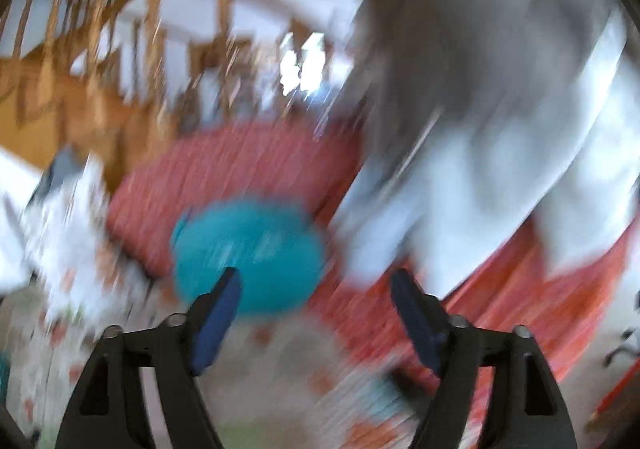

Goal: Fold small clothes

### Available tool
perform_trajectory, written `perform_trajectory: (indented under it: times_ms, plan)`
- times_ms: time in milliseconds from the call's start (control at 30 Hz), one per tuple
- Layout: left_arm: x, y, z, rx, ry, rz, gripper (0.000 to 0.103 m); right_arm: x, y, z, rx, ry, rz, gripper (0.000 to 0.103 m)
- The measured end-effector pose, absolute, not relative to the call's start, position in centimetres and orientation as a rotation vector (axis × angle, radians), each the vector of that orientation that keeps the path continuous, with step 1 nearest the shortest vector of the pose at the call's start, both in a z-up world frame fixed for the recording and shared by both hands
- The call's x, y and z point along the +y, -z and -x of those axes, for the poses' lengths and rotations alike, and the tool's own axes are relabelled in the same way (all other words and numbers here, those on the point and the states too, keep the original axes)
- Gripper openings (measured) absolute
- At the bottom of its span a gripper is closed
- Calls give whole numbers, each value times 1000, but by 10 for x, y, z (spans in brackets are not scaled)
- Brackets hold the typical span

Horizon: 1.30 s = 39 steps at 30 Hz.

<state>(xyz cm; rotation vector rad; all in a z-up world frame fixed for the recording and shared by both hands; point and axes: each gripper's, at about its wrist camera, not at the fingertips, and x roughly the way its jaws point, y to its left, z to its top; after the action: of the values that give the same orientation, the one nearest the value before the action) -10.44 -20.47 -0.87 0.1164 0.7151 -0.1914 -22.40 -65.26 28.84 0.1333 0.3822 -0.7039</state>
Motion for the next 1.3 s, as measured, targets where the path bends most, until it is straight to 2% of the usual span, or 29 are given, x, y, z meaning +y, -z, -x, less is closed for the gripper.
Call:
perform_trajectory:
  times_ms: [67,167,233,300,400,600,767,1067,1300]
  plan:
    - [-200,6,118,758,198,-99,103,-666,-364,262,258,771,-75,97]
    - [-195,-7,140,754,167,-76,103,-672,-412,297,163,839,-34,98]
    - [-194,-21,156,735,177,-63,103,-669,-416,313,123,821,-42,101]
    - [-197,-32,164,714,185,-75,103,-663,-395,320,124,749,-71,102]
    - [-203,-47,169,689,200,-84,103,-649,-329,308,235,603,-144,102]
    - [-213,-61,158,708,192,-76,103,-567,-162,228,536,312,-150,102]
    - [-217,-60,142,759,141,-95,103,-516,-77,176,646,159,-155,102]
    - [-217,-41,117,800,-2,-66,103,-490,-17,107,803,6,-210,102]
    - [-208,-13,102,859,-43,8,103,-481,6,77,896,1,-260,102]
